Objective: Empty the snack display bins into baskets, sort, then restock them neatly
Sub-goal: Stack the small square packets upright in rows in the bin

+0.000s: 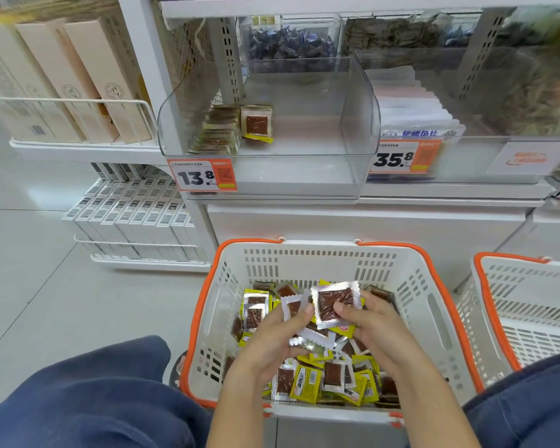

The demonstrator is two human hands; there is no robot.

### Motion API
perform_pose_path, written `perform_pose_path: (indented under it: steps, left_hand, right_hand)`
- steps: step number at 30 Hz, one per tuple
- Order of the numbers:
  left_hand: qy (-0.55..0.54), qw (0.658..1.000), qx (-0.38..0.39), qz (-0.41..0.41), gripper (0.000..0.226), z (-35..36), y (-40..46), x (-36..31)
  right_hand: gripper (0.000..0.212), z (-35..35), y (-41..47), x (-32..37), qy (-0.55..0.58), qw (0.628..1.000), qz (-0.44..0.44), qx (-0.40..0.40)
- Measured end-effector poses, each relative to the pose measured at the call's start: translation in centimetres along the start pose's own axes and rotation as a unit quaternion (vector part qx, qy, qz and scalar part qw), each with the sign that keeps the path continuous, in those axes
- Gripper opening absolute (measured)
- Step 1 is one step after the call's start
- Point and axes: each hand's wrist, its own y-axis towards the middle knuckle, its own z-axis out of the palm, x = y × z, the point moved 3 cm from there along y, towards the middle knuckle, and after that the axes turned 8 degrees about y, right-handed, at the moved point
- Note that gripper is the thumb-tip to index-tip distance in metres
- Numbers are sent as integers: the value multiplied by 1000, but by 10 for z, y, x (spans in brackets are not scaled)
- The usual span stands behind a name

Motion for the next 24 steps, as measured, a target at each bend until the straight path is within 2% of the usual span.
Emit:
perform_pose_path:
  steps: [2, 4, 7, 9, 11, 13, 16, 18, 20, 21, 24]
  left_hand:
    - [-11, 1000, -6, 12, 68, -1, 1, 0]
    - [-22, 1000, -12, 19, 73, -2, 2, -1]
    - [-44, 999, -19, 8, 62, -1, 3, 0]
    - [-72, 996, -42, -11, 53, -1, 4, 2]
    - [-90, 993, -76, -21, 34, -2, 4, 2]
    - [-108, 991, -81, -13, 26, -4, 6, 0]
    - [-129, 988, -81, 1, 27, -8, 5, -4]
    - [-154, 985, -79, 1, 40, -11, 2, -5]
    - [-123, 991, -60, 16, 44, -11, 1, -5]
    - [-93, 994, -55, 25, 41, -9, -1, -6]
    - [-85, 993, -76, 33, 27, -5, -1, -10]
  right_hand:
    - [27, 3, -1, 1, 26, 1000, 7, -7]
    - [26, 6, -4, 5, 38, 999, 9, -15]
    - [25, 3, -9, 13, 42, 996, -38, -68]
    - [23, 3, -14, 19, -2, 983, -121, -136]
    - [25, 14, -23, 27, -137, 944, -249, -165]
    - [31, 32, -26, 22, -296, 889, -338, -91]
    - [40, 47, -27, 2, -457, 793, -402, 10]
    - [43, 48, -27, -1, -497, 768, -404, 28]
    - [46, 51, -27, 2, -515, 765, -383, 52]
    - [49, 50, -26, 3, -506, 782, -358, 66]
    - [50, 45, -28, 16, -379, 887, -255, 65]
